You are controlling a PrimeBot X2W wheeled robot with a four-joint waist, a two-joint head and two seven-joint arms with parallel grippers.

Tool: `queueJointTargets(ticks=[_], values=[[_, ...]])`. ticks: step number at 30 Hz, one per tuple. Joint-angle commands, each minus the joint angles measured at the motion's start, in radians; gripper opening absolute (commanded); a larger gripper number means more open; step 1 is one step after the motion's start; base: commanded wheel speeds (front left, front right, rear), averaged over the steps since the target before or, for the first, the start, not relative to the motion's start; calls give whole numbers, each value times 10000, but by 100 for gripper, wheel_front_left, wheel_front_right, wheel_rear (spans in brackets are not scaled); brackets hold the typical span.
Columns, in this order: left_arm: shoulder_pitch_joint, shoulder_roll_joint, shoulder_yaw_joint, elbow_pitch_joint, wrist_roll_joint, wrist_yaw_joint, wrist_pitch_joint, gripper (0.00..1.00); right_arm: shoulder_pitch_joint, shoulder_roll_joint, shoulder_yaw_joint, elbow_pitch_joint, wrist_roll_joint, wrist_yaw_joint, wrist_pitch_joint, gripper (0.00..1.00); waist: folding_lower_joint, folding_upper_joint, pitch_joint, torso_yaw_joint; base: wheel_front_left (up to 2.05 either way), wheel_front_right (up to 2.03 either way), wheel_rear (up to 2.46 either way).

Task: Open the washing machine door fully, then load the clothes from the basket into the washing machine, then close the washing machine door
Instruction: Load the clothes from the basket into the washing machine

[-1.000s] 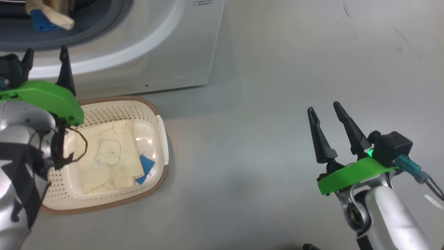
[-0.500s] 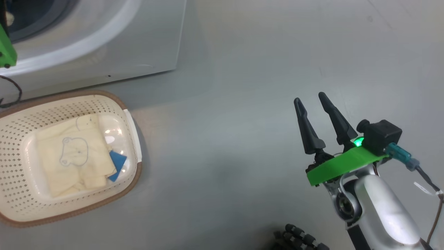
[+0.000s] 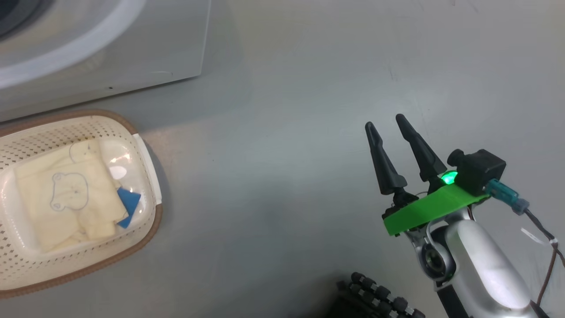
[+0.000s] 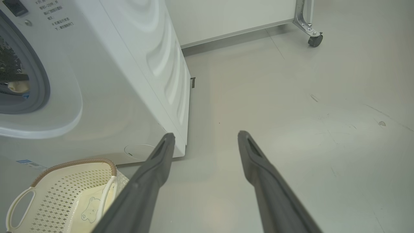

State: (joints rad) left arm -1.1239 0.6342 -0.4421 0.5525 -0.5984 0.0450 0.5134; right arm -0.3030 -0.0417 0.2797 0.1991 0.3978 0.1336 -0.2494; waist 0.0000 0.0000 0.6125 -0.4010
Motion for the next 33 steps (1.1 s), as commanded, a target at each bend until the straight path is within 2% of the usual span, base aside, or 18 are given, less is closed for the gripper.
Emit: queueJointTargets(ticks=[1,5,12,18,21,23,24,25,26,33], values=[[-548,633,329,-310,148,56,-84,0,-98,-85,171,-307,80,-29,-123,100,0,0,74,-5,0,0,0],[-865,843,288,-445,523,68,-623,0,-195,-85,230,-362,144,-29,-123,100,0,0,268,-67,0,0,0],[-1834,1503,401,-402,1415,190,-2210,0,-499,-85,490,-564,440,-29,-123,100,0,0,1035,-510,0,0,0],[-2856,2146,439,21,2397,625,-3438,0,-693,-85,697,-669,710,-29,-123,100,0,0,1723,-968,0,0,0],[-3317,2292,426,304,2758,863,-3863,0,-771,-85,791,-708,807,-29,-124,100,0,0,1977,-1124,0,0,0],[-3548,2198,493,650,2654,862,-3837,0,-800,-85,850,-739,866,-29,-124,100,0,0,2088,-1185,0,0,0],[-3648,2104,528,818,2576,893,-3747,14,-812,-85,867,-741,884,-29,-124,100,0,0,2131,-1190,0,0,0],[-3731,2016,540,961,2519,913,-3662,50,-830,-85,879,-740,896,-29,-124,100,0,0,2158,-1192,0,0,0],[-3790,1952,517,1085,2500,915,-3580,100,-844,-85,884,-735,898,-29,-124,100,0,0,2173,-1183,0,0,0],[-3890,1364,491,1618,2081,872,-3129,100,-892,-85,730,-680,765,-29,-124,100,0,0,2101,-886,0,0,0]])
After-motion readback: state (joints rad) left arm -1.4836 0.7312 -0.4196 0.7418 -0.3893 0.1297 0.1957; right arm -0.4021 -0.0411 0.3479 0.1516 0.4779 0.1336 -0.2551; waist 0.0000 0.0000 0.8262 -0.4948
